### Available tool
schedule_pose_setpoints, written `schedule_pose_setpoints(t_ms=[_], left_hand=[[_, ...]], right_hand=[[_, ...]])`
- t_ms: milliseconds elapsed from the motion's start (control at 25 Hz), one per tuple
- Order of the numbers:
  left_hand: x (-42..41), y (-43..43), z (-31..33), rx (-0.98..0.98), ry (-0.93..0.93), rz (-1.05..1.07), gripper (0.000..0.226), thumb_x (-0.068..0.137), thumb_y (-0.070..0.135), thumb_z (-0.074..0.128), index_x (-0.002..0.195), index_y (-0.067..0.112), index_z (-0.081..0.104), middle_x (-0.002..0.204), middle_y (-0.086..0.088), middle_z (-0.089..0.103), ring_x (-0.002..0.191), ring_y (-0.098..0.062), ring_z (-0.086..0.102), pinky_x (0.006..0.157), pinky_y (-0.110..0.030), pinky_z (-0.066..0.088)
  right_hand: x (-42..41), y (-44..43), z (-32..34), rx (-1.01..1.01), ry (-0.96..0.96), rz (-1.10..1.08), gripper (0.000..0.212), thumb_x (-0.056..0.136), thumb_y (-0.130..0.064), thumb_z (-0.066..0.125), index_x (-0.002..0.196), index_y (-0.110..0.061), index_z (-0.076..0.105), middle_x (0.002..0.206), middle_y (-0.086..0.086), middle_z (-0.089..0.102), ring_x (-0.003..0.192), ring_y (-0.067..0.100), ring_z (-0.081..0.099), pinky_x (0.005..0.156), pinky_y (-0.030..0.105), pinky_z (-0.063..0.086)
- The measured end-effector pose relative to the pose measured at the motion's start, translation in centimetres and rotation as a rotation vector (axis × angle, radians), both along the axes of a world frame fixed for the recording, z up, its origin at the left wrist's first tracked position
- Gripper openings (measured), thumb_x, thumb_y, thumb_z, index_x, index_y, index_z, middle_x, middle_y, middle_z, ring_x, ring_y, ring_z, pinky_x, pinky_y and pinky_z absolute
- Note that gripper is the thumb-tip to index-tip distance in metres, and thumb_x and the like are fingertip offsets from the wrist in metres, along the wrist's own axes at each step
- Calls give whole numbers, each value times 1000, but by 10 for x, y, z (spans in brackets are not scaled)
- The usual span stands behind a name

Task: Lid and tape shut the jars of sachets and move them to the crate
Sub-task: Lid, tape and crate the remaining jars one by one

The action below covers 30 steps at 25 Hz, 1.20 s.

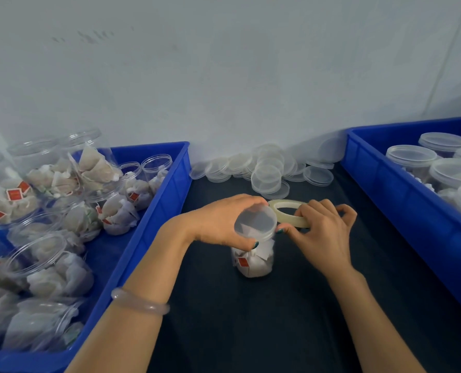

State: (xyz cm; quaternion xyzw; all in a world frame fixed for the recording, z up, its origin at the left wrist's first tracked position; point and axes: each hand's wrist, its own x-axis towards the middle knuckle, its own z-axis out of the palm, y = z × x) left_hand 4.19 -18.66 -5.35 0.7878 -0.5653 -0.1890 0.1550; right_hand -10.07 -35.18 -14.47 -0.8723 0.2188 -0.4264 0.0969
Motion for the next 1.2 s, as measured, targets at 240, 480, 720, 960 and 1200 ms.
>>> schedule_pose_setpoints(t_ms=[240, 480, 720, 960, 1200], left_hand=[[-27, -21, -32, -148, -264, 298, 83, 71, 78, 64, 130, 25, 42, 126, 10, 50, 114, -10, 48, 83, -29, 39], [-22, -24, -40, -225, -251, 296, 77, 73, 77, 62, 128, 27, 43, 125, 10, 53, 114, -10, 50, 82, -29, 40], [-23, -19, -38, -290, -250, 285, 60, 79, 63, 66, 123, 28, 45, 112, 15, 49, 106, -10, 51, 80, -30, 42], [-25, -16, -31, -308, -226, 329, 53, 81, 52, 67, 121, 25, 47, 115, 11, 54, 103, -11, 53, 85, -33, 48], [-49, -8, -34, -311, -184, 209, 50, 66, 62, 57, 107, 36, 47, 107, 17, 56, 96, -6, 54, 77, -28, 43]], right_hand=[[1, 5, -4, -13, 93, 78, 37, 88, -51, 38, 82, -21, 59, 78, -11, 52, 80, 15, 50, 84, 39, 23], [-1, 4, -9, 173, 128, 206, 31, 94, -48, 35, 91, -27, 57, 81, -12, 52, 73, 8, 48, 84, 34, 21], [6, 25, -9, 153, 19, -38, 21, 94, -37, 54, 89, -21, 68, 82, -10, 54, 82, 14, 52, 79, 36, 17], [25, 40, -1, 152, -40, -213, 21, 95, -38, 59, 86, -19, 63, 82, -6, 53, 85, 19, 49, 75, 32, 8], [41, -21, 23, 384, 161, -345, 41, 98, -49, 37, 95, -18, 63, 100, 5, 63, 103, 27, 50, 90, 46, 26]])
